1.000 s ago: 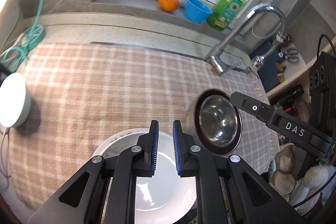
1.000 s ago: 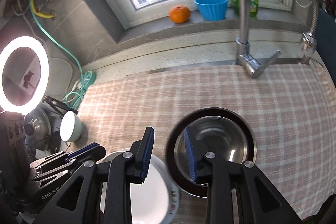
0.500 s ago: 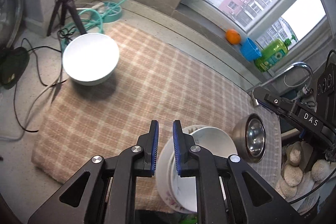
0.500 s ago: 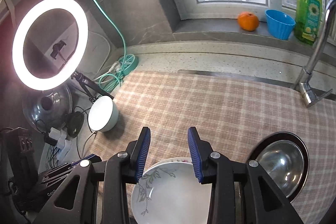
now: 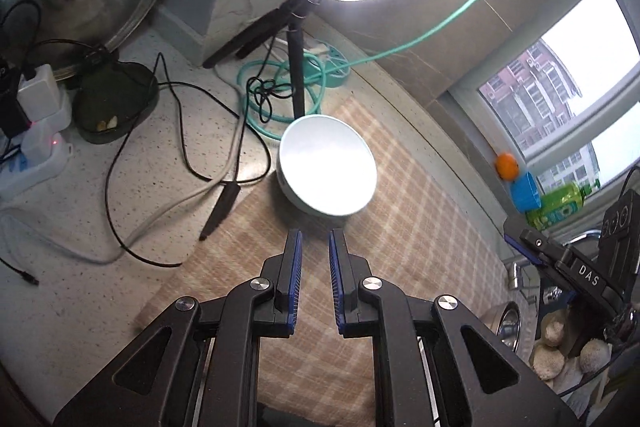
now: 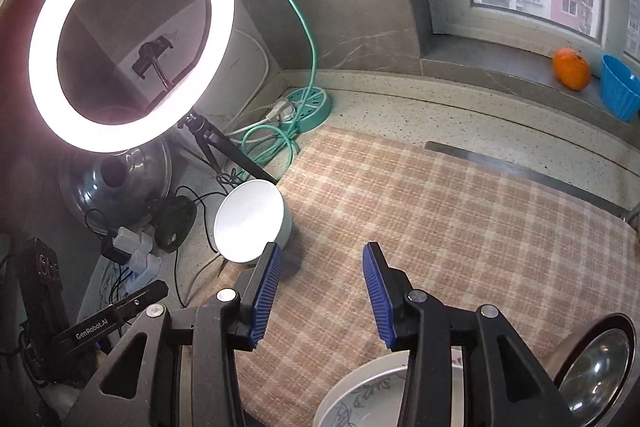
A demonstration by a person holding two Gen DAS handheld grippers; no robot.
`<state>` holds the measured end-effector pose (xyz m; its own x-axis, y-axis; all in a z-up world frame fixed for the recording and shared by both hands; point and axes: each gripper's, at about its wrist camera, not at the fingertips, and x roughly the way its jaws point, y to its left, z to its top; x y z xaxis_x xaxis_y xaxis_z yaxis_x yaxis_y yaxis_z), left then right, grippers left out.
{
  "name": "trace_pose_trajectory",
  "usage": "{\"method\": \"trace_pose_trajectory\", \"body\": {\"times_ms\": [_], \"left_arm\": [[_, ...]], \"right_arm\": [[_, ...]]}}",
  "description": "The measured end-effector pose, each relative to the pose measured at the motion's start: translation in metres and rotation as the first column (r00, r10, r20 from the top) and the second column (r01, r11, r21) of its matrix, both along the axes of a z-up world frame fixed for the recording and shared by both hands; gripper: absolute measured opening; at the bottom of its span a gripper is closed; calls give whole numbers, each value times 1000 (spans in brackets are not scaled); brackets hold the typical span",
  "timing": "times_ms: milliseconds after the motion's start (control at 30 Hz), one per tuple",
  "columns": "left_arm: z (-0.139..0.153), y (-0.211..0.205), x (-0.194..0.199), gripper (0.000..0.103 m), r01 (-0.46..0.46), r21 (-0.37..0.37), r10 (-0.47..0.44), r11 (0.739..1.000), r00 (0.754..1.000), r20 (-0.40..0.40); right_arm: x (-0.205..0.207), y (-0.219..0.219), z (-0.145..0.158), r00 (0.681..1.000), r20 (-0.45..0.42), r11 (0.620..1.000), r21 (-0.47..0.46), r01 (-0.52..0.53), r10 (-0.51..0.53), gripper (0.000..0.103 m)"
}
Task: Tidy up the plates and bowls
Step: 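Move the left gripper to the rim of the pale blue-white bowl, then close the left gripper on the pale bowl rim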
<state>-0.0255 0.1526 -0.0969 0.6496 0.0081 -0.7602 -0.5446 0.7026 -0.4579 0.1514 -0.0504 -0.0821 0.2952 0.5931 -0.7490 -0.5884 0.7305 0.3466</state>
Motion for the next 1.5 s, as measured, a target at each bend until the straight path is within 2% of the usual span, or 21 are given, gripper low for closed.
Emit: {"method": "trace_pose_trajectory", "body": {"times_ms": [133,367,833,1200,1400,1500], "left_arm": [[-9,27,6,12,-48,-50,50,998,997,54],[-39,59,32,12,-53,-126,59,991,997,43],[-52,64,70,12,28,-91,-27,995,1000,16],[-58,65,82,12,44,-87,-45,995,999,-12],[-59,65,86,12,47,-75,-49,996,999,-24],[-62,64,88,10,48,-72,-51,996,998,-38]], "right_arm": [[9,27,-12,999,-40,1000,-9,-24,24,39],[28,66,-41,992,-121,999,-26,-33,30,39],[56,109,-77,977,-212,999,-39,-37,28,39],[58,125,-94,976,-217,996,-74,-46,29,39],[58,131,-97,976,-216,994,-95,-57,35,30],[58,133,-100,975,-220,992,-105,-63,39,19]]}}
